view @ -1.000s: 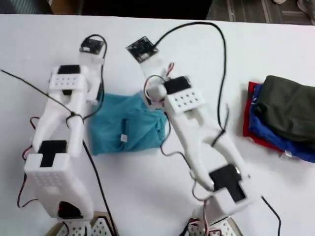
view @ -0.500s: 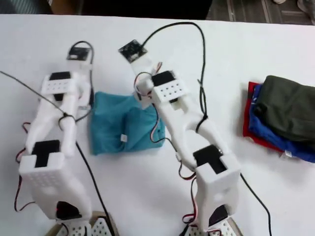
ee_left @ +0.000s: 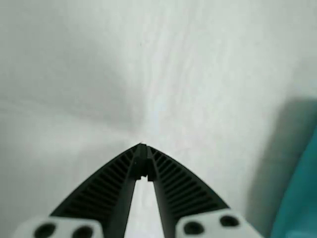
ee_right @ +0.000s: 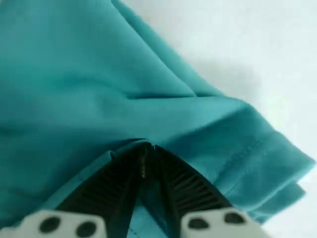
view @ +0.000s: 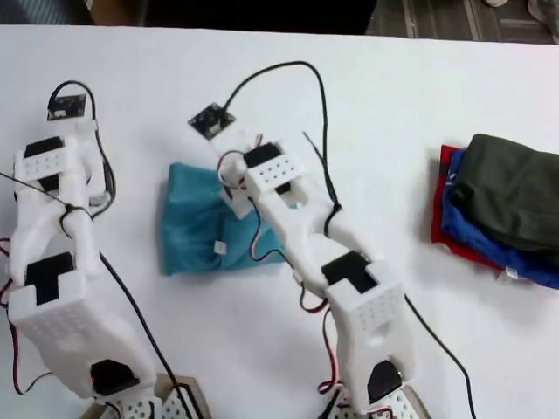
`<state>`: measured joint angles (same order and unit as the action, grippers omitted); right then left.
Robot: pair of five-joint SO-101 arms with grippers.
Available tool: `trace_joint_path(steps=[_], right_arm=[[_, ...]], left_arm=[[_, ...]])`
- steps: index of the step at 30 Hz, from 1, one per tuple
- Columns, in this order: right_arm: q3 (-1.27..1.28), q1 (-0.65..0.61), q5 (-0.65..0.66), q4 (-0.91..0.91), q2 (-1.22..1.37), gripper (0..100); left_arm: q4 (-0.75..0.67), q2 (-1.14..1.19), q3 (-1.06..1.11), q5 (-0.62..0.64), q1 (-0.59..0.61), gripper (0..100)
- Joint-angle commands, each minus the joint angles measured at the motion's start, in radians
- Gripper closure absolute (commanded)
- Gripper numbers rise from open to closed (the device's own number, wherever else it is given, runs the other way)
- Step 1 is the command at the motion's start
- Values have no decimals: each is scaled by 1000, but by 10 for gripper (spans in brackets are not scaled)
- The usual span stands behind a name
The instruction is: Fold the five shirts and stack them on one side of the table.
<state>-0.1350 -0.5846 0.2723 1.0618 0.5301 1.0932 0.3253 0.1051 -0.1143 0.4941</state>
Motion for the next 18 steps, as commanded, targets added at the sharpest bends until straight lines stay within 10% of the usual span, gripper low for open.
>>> trace_joint_path(steps=[1, 18], right_arm=[[-44, 22, 11, 59, -7, 978], [-40, 24, 150, 389, -127, 978]], left_arm=[[0, -14, -30, -2, 8, 975], [-80, -8, -19, 6, 6, 975]])
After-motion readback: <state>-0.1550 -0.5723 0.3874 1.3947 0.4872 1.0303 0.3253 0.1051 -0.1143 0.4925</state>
